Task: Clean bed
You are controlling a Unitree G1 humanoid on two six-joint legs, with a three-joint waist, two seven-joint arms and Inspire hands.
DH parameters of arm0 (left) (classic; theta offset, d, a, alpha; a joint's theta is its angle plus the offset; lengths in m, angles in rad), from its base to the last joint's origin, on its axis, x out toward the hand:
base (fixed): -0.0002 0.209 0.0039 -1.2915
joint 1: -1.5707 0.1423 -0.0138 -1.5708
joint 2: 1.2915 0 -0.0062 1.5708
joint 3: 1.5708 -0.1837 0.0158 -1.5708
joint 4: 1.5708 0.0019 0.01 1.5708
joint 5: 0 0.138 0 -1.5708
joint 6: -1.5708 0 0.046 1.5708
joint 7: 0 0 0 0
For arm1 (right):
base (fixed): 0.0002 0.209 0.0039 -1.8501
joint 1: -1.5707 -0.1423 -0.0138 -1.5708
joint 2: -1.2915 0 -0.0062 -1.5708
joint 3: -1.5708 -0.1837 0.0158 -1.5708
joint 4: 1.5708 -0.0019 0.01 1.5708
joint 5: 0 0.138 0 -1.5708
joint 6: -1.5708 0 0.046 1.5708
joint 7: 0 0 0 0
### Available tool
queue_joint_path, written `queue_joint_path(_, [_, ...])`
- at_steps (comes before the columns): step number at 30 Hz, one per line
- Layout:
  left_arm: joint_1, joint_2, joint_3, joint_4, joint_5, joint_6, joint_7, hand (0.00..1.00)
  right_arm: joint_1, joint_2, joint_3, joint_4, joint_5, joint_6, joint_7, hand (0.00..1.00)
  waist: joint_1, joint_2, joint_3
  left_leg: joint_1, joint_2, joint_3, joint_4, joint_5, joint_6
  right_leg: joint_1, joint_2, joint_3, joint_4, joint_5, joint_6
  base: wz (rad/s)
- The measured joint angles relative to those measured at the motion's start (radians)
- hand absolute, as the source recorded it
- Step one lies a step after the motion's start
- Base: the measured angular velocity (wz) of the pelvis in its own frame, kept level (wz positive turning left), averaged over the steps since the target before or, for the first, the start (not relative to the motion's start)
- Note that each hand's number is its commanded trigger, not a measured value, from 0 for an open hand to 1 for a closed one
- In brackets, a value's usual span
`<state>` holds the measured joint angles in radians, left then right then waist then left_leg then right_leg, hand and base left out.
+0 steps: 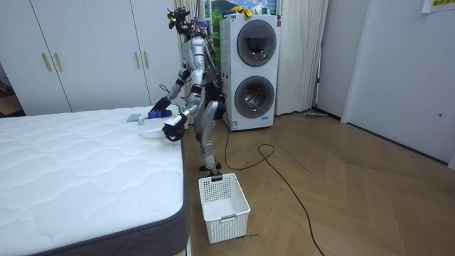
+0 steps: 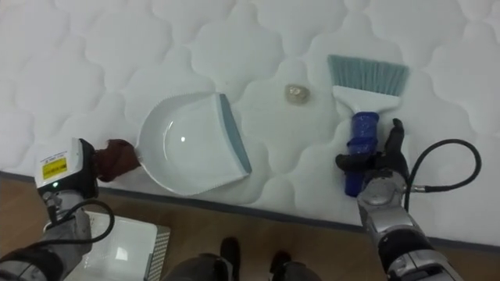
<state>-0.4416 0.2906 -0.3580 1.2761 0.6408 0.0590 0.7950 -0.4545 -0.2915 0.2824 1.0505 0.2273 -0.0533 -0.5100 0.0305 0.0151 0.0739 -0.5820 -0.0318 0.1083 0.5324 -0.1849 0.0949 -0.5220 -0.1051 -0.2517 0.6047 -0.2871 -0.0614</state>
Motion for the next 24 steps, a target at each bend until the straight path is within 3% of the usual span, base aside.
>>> queue_joint_path(14, [-0.004,-0.001,0.002,-0.002,0.002,0.008,-0.022,1.0,-0.001,-0.004,0.012,0.037,-0.003,-0.013,0.011,0.0,0.003,0.0,0.0,0.004,0.001,0.003,-0.002,0.001,-0.001,0.005,0.0,-0.002,0.002,-0.001,-0.001,0.0])
queue_joint_path(24, [-0.003,-0.008,0.003,-0.004,-0.002,0.01,-0.054,1.0,-0.022,0.002,0.012,0.119,-0.108,-0.01,0.044,0.0,0.005,0.0,0.0002,0.016,0.001,-0.001,-0.004,0.0,-0.001,0.017,0.0,-0.005,-0.001,-0.002,-0.003,0.0])
